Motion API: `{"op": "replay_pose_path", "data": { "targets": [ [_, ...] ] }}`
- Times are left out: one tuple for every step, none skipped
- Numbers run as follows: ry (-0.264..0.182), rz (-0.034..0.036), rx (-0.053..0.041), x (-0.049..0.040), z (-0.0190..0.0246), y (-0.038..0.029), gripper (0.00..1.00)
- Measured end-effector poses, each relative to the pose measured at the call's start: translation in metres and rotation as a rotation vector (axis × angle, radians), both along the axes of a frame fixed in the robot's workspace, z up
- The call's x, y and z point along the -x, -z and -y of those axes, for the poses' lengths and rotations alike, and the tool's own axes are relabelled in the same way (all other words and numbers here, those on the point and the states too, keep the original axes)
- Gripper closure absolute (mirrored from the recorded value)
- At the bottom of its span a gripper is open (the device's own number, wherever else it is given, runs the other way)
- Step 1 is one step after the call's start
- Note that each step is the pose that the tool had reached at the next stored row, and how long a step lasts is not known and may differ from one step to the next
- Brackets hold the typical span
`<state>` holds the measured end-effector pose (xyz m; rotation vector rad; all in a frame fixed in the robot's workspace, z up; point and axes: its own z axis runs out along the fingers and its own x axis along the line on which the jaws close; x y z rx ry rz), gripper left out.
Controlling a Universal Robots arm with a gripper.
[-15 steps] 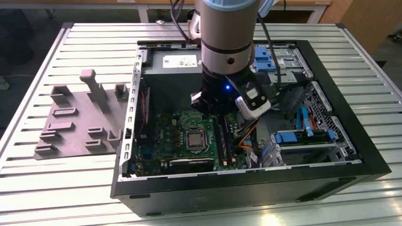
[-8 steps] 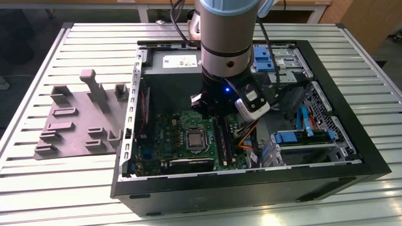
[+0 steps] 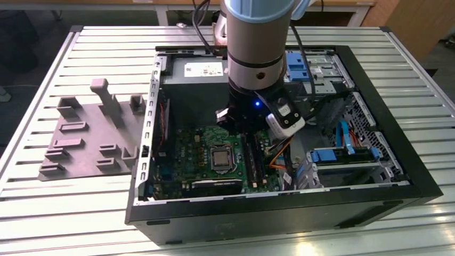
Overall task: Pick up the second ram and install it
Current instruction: 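Insert the second ram into the second slot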
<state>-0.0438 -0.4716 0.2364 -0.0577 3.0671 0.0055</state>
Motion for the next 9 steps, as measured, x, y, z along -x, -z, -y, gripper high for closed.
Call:
{"op": "replay_pose_path", "data": {
  "targets": [
    [0.0, 0.0, 0.0, 0.0, 0.0, 0.001, 0.88],
    [0.0, 0.0, 0.0, 0.0, 0.0, 0.0015, 0.88],
    [0.0, -0.0001, 0.0001, 0.0, 0.0, 0.0016, 0.88],
    [0.0, -0.0001, 0.0002, 0.0001, 0.0001, 0.0016, 0.88],
    [0.0, -0.0001, 0.0001, 0.0001, 0.0, 0.0018, 0.88],
    [0.0, 0.0, -0.0006, 0.0001, 0.0, 0.0022, 0.88],
    [0.0, 0.0001, -0.0011, 0.0, -0.0001, 0.0029, 0.88],
    [0.0, 0.0, -0.0009, 0.0, 0.0, 0.0036, 0.88],
    [0.0, 0.0, -0.0007, 0.0001, 0.0, 0.0043, 0.88]
  ]
}}
